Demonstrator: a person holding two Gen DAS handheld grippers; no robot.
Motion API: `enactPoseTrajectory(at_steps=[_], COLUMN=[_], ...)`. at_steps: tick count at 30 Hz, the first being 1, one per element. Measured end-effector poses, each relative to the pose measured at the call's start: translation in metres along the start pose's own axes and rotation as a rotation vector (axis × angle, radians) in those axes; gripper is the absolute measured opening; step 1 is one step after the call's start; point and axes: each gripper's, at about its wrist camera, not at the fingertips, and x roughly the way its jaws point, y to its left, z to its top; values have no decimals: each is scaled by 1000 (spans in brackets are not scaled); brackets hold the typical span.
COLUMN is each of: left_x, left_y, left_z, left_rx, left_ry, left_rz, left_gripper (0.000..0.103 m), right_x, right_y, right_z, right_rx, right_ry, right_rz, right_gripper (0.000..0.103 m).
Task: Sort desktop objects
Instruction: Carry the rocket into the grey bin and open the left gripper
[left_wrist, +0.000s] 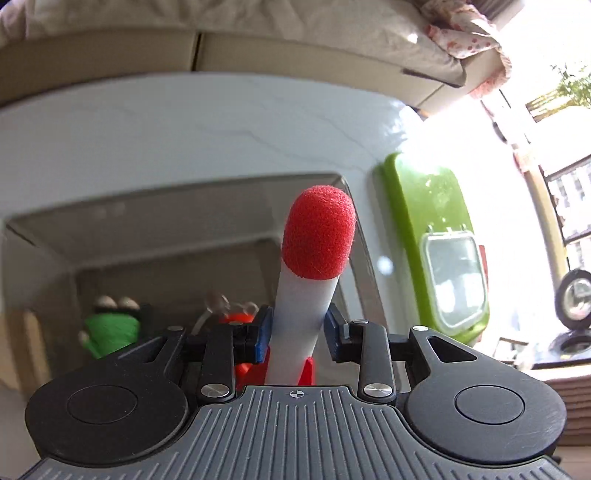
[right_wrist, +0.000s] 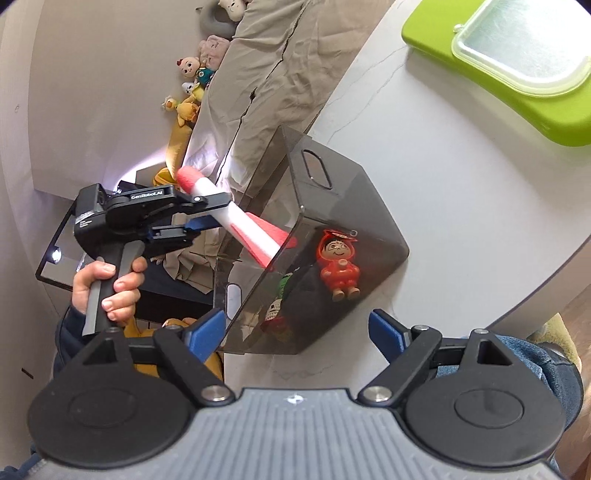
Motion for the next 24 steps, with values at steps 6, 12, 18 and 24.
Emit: enactPoseTrajectory(at_steps=[6,12,18,24], left_x=[63,80,15,-116], left_y=[3,8,42,132], left_z=[11,9,-19,-67], left_rx=[-42,-47,-68,-158], left_ry=[66,45,-84,-421], left_rz=[26,27,-93,66], left_gripper=[32,33,42,83], right_x=[-5,-7,-12,-8], right_y=[-10,-18,-16,-11], right_z=[2,4,2,1], right_rx=[11,36,23,8], right_ry=[-16,-13,-15,-2], right_rz=[13,15,4,-20], right_gripper=[87,87,87,88])
